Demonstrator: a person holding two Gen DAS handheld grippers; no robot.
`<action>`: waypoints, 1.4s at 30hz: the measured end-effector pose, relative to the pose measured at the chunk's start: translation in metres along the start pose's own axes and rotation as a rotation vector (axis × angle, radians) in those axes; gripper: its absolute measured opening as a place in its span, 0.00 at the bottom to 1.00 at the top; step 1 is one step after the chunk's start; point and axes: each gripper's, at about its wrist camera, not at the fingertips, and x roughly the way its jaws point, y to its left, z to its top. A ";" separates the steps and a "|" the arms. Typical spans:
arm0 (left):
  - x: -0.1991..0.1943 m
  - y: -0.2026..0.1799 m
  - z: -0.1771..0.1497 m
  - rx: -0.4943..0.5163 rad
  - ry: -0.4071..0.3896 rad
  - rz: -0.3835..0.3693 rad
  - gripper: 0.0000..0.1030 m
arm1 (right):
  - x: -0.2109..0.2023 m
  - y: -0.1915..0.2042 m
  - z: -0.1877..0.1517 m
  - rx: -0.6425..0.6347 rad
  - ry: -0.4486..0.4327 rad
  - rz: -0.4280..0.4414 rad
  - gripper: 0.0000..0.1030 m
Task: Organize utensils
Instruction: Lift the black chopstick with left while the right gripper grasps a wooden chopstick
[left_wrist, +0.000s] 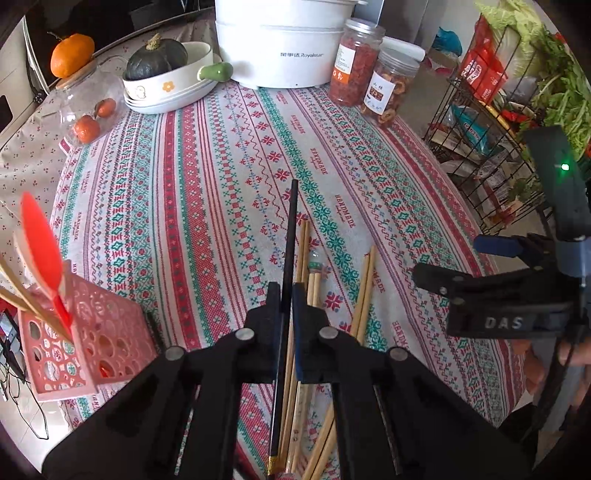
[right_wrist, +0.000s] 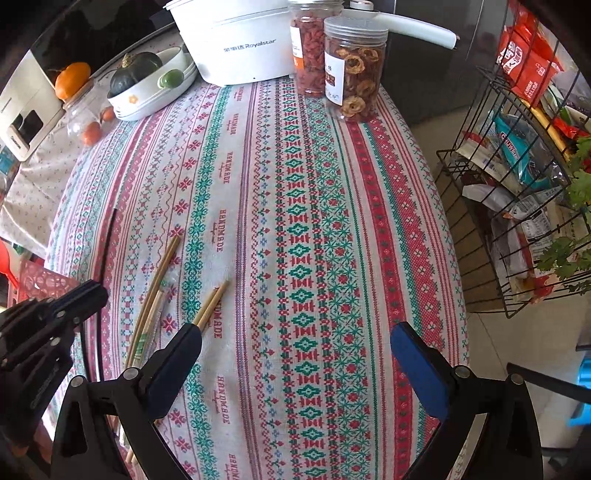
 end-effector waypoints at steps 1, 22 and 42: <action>-0.011 0.004 -0.004 0.006 -0.021 -0.014 0.07 | 0.004 0.004 -0.001 -0.004 0.010 0.006 1.00; -0.092 0.066 -0.060 -0.061 -0.211 -0.142 0.07 | 0.040 0.043 -0.035 -0.065 0.038 -0.022 1.00; -0.097 0.078 -0.072 -0.091 -0.237 -0.135 0.07 | 0.032 0.082 -0.038 -0.071 -0.122 0.000 0.14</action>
